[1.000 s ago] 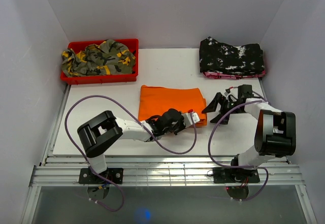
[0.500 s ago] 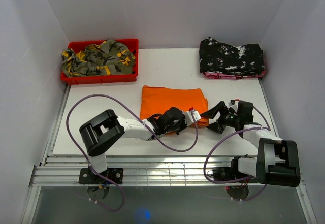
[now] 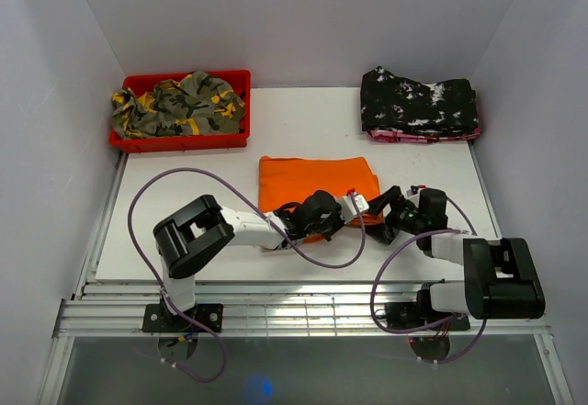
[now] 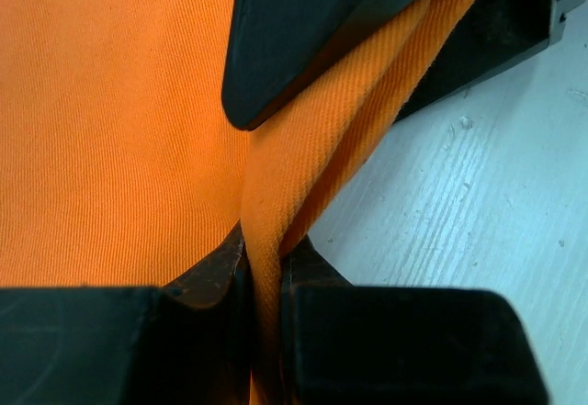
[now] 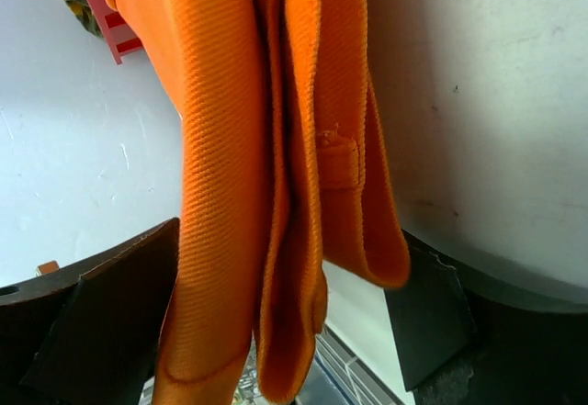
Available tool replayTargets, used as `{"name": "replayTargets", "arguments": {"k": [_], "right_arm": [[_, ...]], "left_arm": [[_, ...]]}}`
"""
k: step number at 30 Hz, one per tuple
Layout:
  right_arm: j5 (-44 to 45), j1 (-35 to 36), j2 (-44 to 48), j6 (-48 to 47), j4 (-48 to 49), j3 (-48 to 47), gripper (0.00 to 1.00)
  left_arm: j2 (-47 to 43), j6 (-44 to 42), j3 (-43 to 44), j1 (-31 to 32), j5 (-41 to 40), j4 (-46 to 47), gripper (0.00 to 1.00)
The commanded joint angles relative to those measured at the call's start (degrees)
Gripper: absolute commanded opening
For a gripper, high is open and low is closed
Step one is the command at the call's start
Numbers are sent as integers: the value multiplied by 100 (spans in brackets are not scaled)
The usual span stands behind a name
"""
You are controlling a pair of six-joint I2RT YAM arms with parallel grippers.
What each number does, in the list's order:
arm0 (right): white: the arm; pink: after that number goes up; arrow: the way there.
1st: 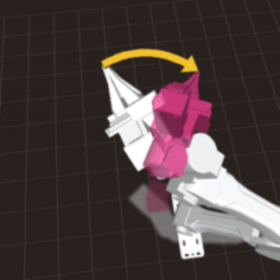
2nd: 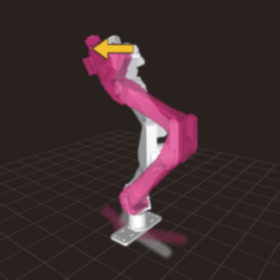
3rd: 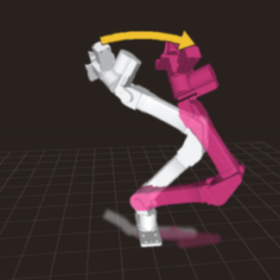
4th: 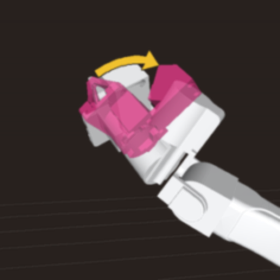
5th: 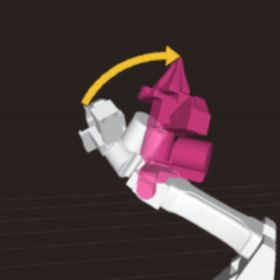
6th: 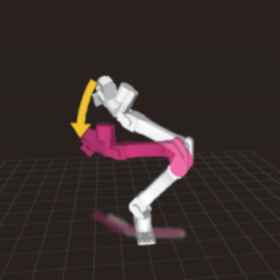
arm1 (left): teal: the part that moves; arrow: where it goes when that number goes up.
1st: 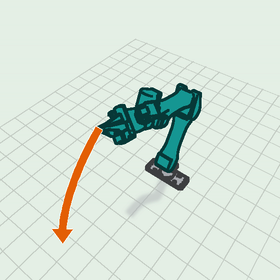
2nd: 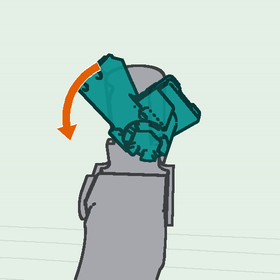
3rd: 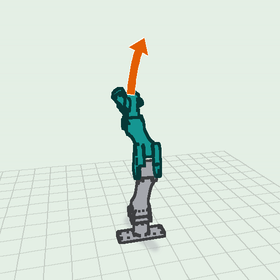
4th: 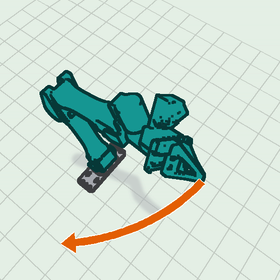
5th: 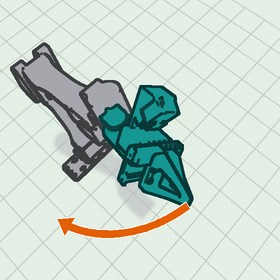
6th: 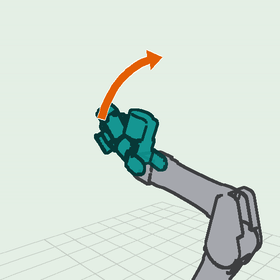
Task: Fold and stack the trousers
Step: Neatly place the folded trousers to the corner
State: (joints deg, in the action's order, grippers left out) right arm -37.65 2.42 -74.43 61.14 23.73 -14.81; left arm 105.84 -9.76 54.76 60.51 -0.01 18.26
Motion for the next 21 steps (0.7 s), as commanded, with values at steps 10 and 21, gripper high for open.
{"name": "replayTargets", "arguments": {"k": [10,21], "right_arm": [[354,101,-423,469,1142,75,94],[434,136,-1170,275,1784,-259,61]], "left_arm": [[340,440,562,-171,264,37,0],[376,501,623,-180,370,-16,0]]}}
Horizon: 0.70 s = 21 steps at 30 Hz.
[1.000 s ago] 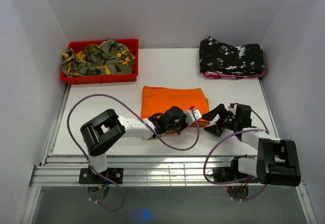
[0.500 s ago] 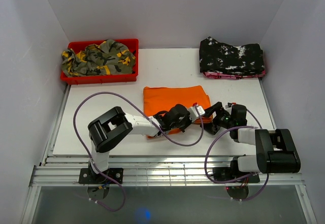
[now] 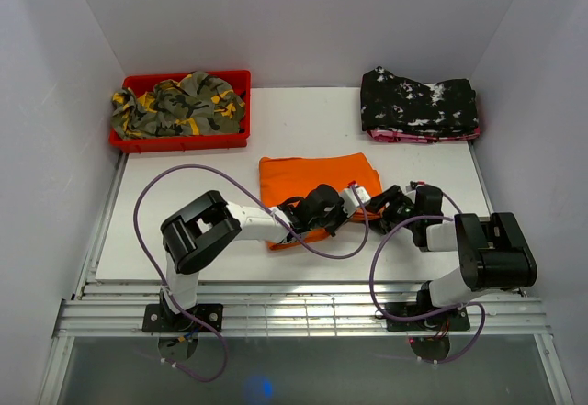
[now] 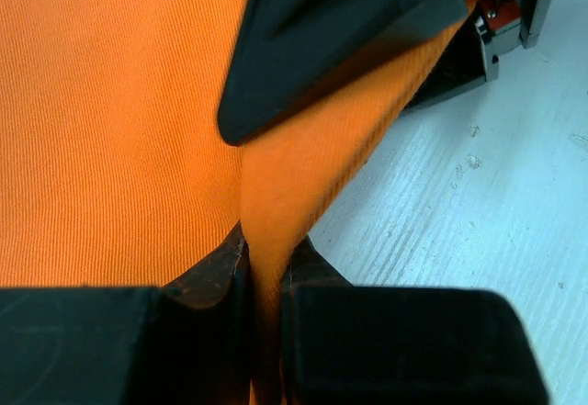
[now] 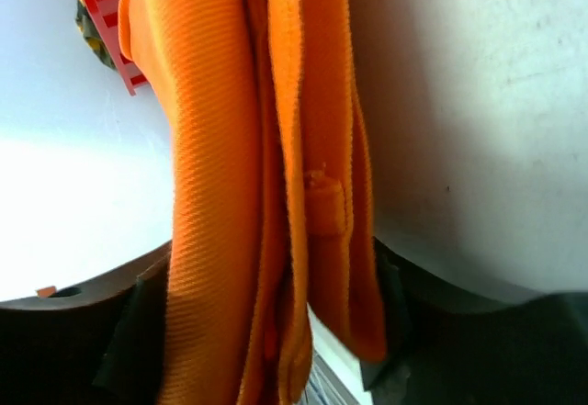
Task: Fold and stack the trousers
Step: Neatly place the folded trousers to the corner
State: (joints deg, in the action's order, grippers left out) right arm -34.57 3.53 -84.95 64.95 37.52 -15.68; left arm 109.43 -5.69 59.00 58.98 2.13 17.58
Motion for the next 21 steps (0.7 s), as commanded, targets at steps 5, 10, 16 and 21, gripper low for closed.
{"name": "replayTargets", "arguments": {"k": [5,10,16,21], "right_arm": [[134,34,-250,-123,607,-225,31],[-111,51,-277,-324,801,-356,8],[-446,104,83,-1614,-301,-1067,8],[-244,376,338,-3601,-1668,-2201,8]], "left_arm": [[-27,95,138,-36,200,43,0],[-97,104,111,-36,209,0,2],[-798,261,85,-185,7,-517,54],[-2115,411,15,-615,86,-1554,71]]}}
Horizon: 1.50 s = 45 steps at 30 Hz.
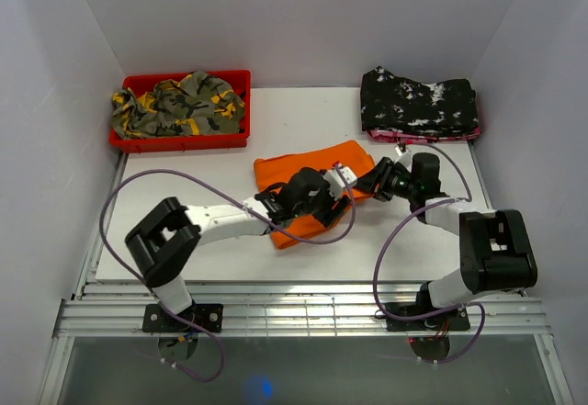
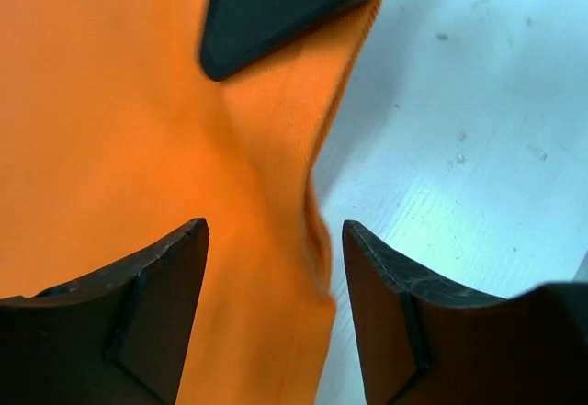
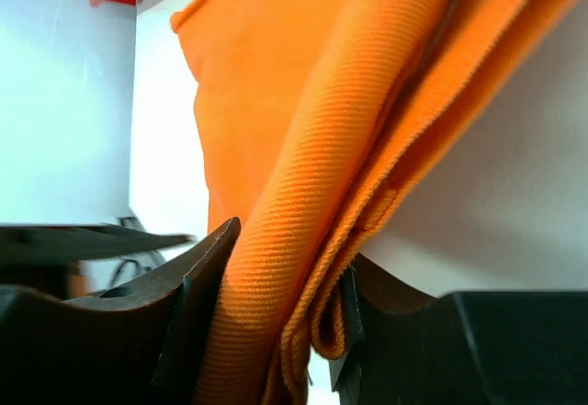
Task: Fold and stack the trousers
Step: Neatly place the folded trousers to the corner
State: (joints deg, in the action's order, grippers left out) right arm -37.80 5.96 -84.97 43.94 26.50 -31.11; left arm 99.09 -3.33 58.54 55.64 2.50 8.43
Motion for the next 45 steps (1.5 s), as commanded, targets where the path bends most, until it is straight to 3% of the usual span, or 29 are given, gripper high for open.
{"name": "replayTargets", "arguments": {"k": [1,6,7,10,13,22,45], "right_arm": [[193,203,349,-1755,-698,-790,8],[685,669,113,-3116,-1471,-1711,8],[756,740,43,-3294,-1559,-1853,8],[810,951,-221,-3831,-1631,-2423,8],[809,1065,-520,-4103,-1631,-3064,8],[818,1013,-1373,-4061,-1420,-4780,8],[739,257,-2550,-3094,-1077,-7593,8]], "left_arm": [[-1250,149,69,-334,31,-1032,72],[-2007,-448,201,-501,-521,-1764,77],[-2121,-545,227,-527,-549,-2026,82],[-2340,-678,271,-939,-244,-2484,91],[-2385,-590,456,-1484,302,-2889,93],[-2491,-905,694,-2109,321,-3277,94],[-2825,-1178,316,-2259,312,-3304,94]]}}
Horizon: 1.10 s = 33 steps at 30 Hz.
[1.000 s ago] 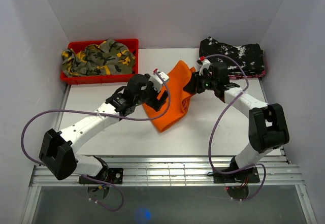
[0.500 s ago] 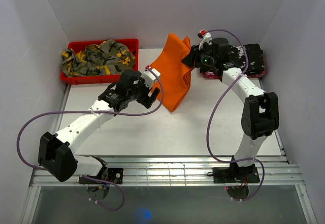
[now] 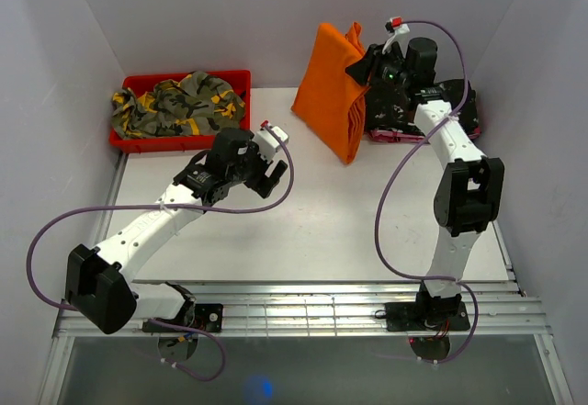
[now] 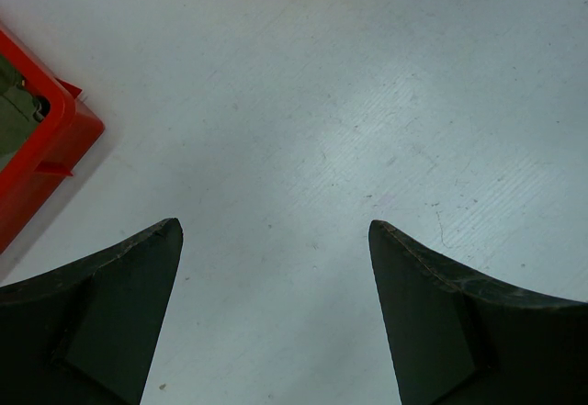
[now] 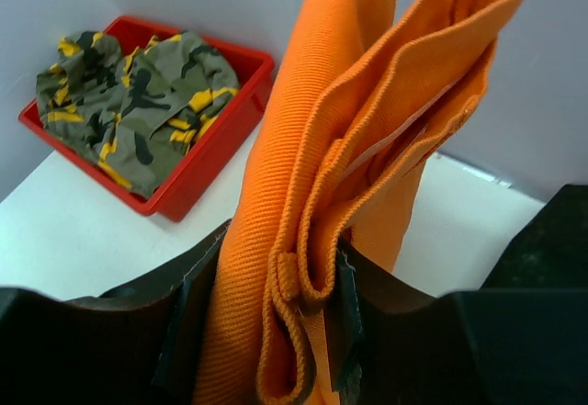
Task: Fold and stack the trousers
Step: Neatly place the folded trousers to the corner
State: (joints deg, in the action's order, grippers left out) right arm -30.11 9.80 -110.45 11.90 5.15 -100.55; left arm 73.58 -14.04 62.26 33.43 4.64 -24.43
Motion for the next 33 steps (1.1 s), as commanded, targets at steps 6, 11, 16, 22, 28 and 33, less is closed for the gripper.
{"name": "replayTargets", "arguments": {"k": [6,11,16,22,28,33], "right_arm": [[128,-259,-494,224,1119,-1378,8],[286,-356,-688,663,1287,-1660,8],[471,-680,-670,1787,1760,-1757,8],[708,-1199,-495,3062,2078,-1670,8],[831,-1647,-301,3486,2359,-1116,8],[498,-1982,-223,3345,2131,-520,8]], "left_arm": [[-301,-116,-109,-38,72,-10,94],[-353,-116,-153,-38,37,-62,94],[-380,-63,-179,-47,89,-124,94],[-274,-28,-118,-47,159,-185,94],[-90,7,-12,-47,256,-229,94],[-2,-46,58,-47,256,-238,94]]}}
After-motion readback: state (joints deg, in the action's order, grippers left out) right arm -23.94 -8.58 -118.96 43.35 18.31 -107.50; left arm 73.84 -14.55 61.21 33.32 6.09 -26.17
